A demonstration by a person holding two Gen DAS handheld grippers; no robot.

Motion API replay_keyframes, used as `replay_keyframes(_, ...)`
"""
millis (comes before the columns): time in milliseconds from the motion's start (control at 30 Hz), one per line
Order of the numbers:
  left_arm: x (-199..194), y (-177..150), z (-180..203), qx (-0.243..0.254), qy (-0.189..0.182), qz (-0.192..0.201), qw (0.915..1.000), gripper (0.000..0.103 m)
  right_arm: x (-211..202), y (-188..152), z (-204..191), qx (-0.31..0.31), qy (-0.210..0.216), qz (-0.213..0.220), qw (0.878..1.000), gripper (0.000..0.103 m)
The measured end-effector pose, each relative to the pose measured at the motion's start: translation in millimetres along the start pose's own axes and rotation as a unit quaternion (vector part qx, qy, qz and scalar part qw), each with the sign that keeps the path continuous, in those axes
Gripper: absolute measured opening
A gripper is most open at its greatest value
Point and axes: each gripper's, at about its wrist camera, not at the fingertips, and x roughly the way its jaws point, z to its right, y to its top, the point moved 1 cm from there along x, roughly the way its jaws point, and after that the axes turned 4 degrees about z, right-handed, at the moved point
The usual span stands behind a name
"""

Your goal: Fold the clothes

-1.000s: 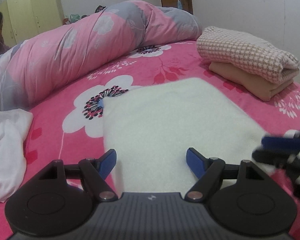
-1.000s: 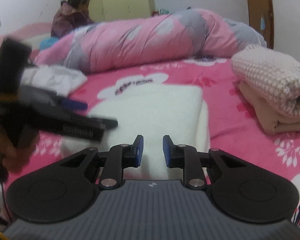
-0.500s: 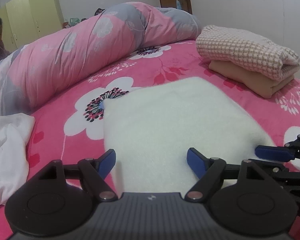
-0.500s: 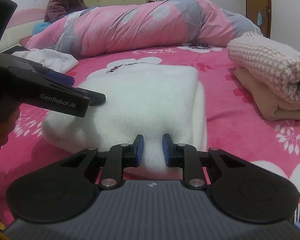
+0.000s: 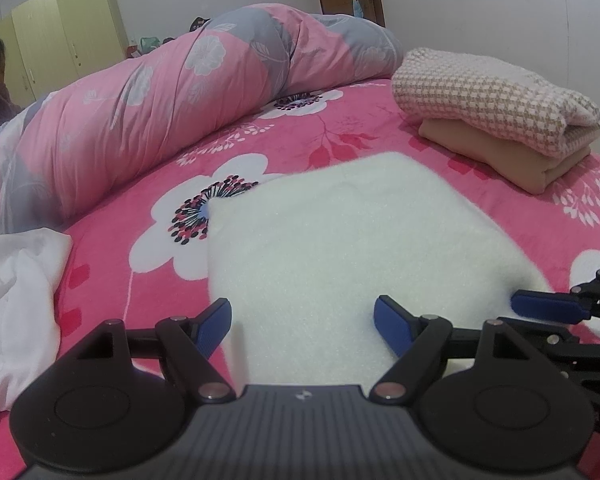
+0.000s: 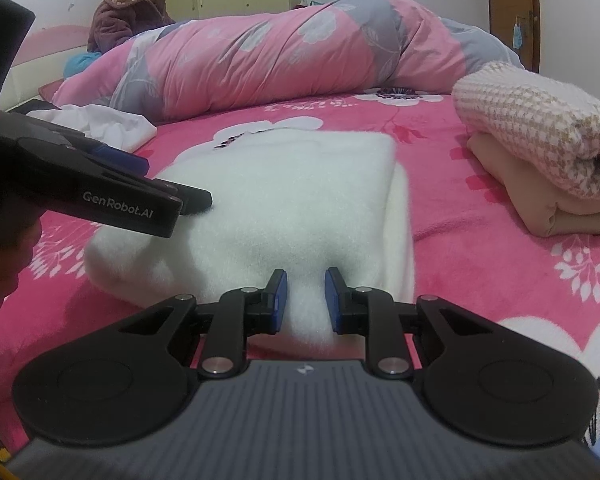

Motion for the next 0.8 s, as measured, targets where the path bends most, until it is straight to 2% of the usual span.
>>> replay_keyframes(800,-0.9,2.5,8.0,0.015,0.013,-0.002,0.9998,0.080,-0.8,-1.6,-1.1,0.008,0.002,0.004,1.000,0.019)
